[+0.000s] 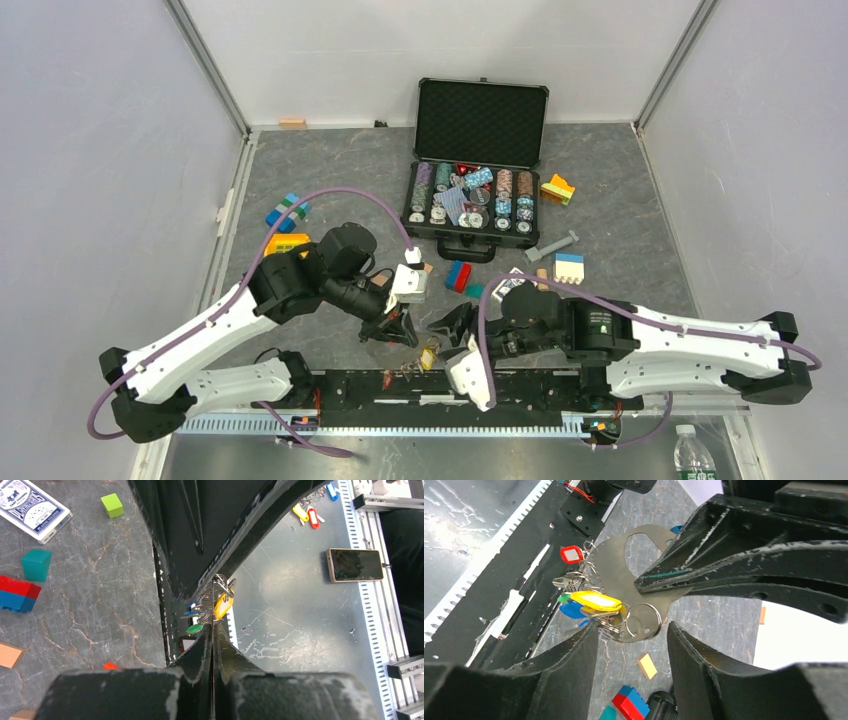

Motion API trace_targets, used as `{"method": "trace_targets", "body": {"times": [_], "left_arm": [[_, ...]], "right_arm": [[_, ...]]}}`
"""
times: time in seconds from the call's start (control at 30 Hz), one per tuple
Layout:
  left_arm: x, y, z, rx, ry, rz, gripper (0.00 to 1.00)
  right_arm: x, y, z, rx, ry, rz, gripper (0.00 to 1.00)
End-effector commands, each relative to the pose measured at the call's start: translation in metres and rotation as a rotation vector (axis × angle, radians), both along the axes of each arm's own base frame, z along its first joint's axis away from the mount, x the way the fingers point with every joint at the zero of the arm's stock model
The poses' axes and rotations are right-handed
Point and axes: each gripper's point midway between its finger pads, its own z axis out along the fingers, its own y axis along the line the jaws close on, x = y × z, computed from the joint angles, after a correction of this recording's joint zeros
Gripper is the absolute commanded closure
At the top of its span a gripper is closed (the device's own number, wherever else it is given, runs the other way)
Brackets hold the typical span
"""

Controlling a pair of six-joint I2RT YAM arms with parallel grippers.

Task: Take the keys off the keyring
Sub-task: Remove the key from the keyring.

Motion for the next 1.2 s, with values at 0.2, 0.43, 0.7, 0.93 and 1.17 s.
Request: {"method": "trace_targets", "body": {"times": [0.2,0.43,0.7,0.93,1.17], "left_arm": [[-0.005,-0.005,0.02,-0.08,-0.03,-0.058,0.98],[-0.004,-0.006,0.018,-0.074,-0.028,-0.06,0.98],[-0.003,-0.007,0.017,-0.069,-0.027,-0.057,0.98],[-0.003,-0.008,0.017,-0.065,-0.019,-0.06,0.98],[-0.003,-0.008,0.016,-0.063,-0.015,-0.059,0.98]], "right_arm": [[-0.003,0.008,0.024,0.057,-0.01,0.028,0.48],[-0.005,0.002,0.033,0.091,-0.005,0.026,0.5],[-0.008,-0.002,0.034,0.101,0.005,0.035,0.53],[-0.009,0.0,0.032,0.099,0.007,0.042,0.48],[-0.008,0.002,0.03,0.09,0.003,0.044,0.57]]}}
